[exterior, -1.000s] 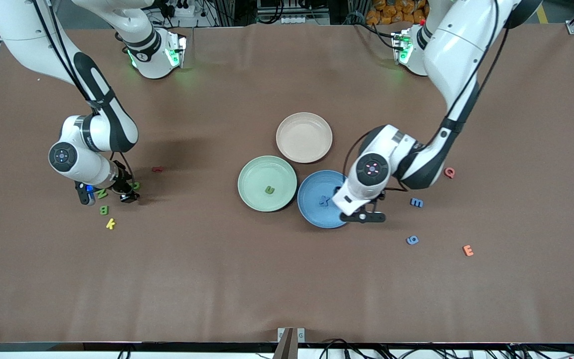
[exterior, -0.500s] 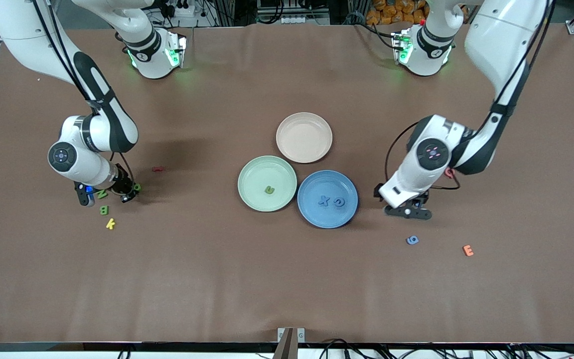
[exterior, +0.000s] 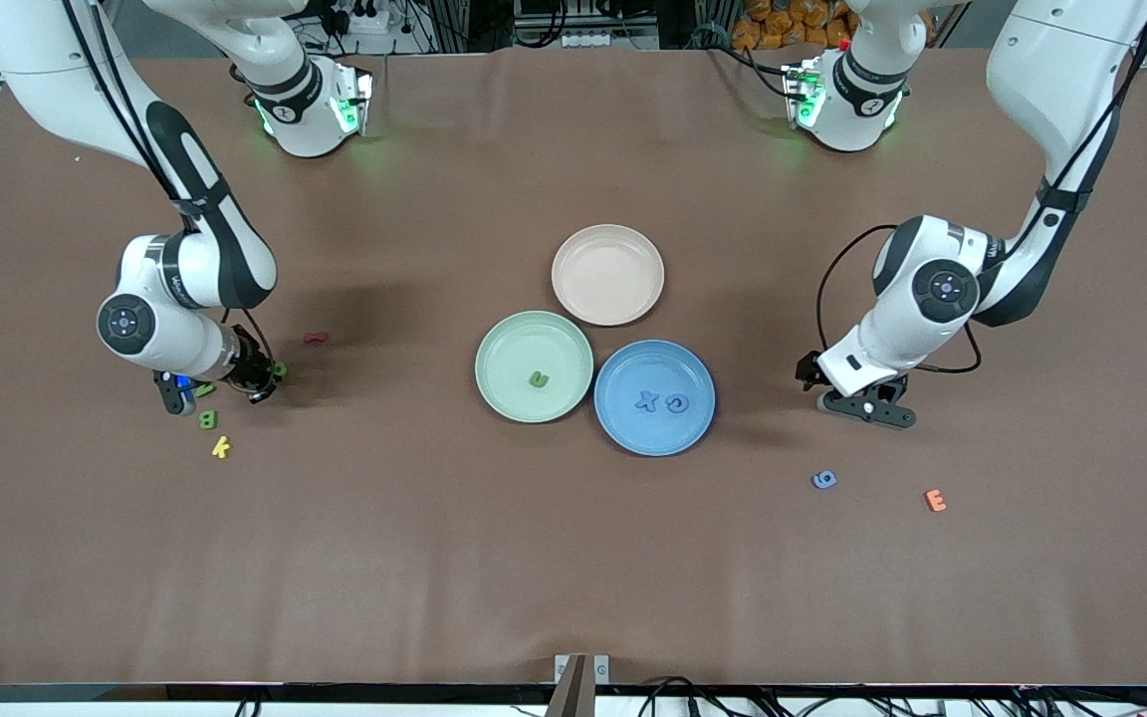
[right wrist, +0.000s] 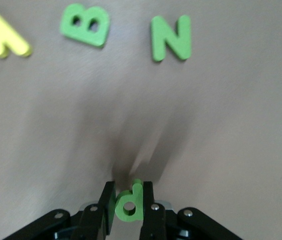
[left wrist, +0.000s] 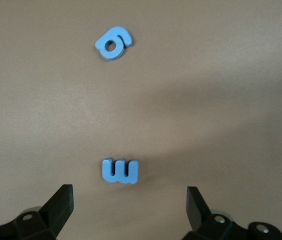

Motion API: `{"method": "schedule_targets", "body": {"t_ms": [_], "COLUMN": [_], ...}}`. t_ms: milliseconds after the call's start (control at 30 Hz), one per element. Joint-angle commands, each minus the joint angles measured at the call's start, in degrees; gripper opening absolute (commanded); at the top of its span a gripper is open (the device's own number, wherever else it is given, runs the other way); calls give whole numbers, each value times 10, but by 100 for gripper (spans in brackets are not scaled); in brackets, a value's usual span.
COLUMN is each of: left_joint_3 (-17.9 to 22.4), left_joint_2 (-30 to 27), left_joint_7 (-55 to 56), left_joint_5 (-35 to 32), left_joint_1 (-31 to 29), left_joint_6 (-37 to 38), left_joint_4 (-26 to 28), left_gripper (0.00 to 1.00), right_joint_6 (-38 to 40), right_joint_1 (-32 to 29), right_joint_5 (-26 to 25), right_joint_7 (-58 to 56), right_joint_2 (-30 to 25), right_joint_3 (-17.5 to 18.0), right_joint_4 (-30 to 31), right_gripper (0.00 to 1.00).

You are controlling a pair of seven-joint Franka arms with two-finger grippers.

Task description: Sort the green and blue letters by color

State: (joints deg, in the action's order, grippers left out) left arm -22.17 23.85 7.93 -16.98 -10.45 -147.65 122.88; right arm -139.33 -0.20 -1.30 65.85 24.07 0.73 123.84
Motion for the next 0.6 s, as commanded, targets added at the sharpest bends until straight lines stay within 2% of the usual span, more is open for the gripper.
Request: {"method": "schedule_targets", "body": {"t_ms": [0, 267, 567], "left_joint_3": [-12, -10, -10], "left_joint_2": [-1, 30, 66], "left_joint_7": [-6, -16, -19], "left_joint_5": [-17, -49, -69], "left_joint_1": [-15, -23, -33], "left_joint_6": [-27, -47, -53], "left_joint_4": [21, 15, -8], "left_gripper": [100, 100, 100], "right_joint_6": [19, 79, 90], "right_joint_1": [-2, 18, 25], "right_joint_5": [2, 2, 3], "right_joint_7": [5, 56, 60], "right_joint_2": [-16, -15, -14], "right_joint_3": [22, 47, 110], "right_joint_4": [-9, -63, -97], "right_gripper": [0, 0, 0]}}
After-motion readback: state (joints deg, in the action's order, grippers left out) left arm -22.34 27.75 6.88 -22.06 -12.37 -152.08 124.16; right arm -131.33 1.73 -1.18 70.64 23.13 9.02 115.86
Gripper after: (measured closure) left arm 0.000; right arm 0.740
